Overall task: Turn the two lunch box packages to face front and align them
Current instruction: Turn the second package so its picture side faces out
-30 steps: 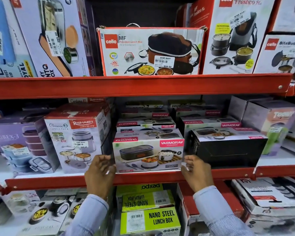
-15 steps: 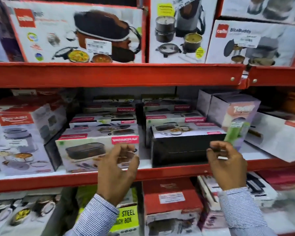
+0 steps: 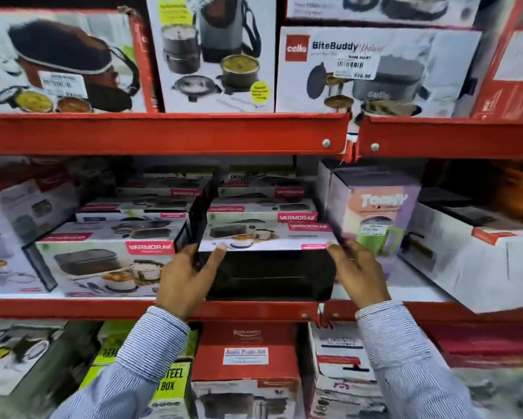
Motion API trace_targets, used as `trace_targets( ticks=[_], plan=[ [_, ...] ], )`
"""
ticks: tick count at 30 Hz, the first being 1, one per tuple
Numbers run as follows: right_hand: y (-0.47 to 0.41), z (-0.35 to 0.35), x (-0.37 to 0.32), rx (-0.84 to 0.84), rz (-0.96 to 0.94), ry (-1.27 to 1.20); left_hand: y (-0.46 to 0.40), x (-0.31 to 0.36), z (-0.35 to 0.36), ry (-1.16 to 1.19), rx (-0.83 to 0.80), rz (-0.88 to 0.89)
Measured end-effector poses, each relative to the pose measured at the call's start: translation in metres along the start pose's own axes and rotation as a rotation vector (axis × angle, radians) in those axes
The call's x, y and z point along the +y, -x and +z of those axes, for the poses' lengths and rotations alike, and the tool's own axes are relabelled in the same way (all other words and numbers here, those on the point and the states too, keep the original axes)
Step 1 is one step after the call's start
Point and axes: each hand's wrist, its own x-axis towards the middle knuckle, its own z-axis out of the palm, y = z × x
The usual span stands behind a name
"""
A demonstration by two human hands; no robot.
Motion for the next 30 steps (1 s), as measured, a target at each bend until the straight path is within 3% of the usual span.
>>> trace_targets(
  ticks=[5, 11, 16, 23, 30],
  plan=[
    [0.008, -0.014, -0.006, -0.002, -0.111, -0.172, 0.003, 0.007, -0.018, 0.156, 0.044, 0.012],
    [0.002, -0.013, -0.004, 0.015, -0.076, -0.356, -0.007, 0.003, -0.035, 0.372, 0.136, 0.007],
    [-0.004, -0.006, 0.015, 0.031, -0.155, -0.329, -0.010, -0.009, -0.029, 0.331, 0.148, 0.053],
    [-0.008, 0.010, 0.038, 0.040, -0.127, -0.123, -0.004, -0.039, -0.002, 0.194, 0.086, 0.098],
    [-0.005, 0.024, 0.051, 0.015, -0.072, -0.089, 0.003, -0.048, 0.018, 0.275, 0.013, -0.060]
  ],
)
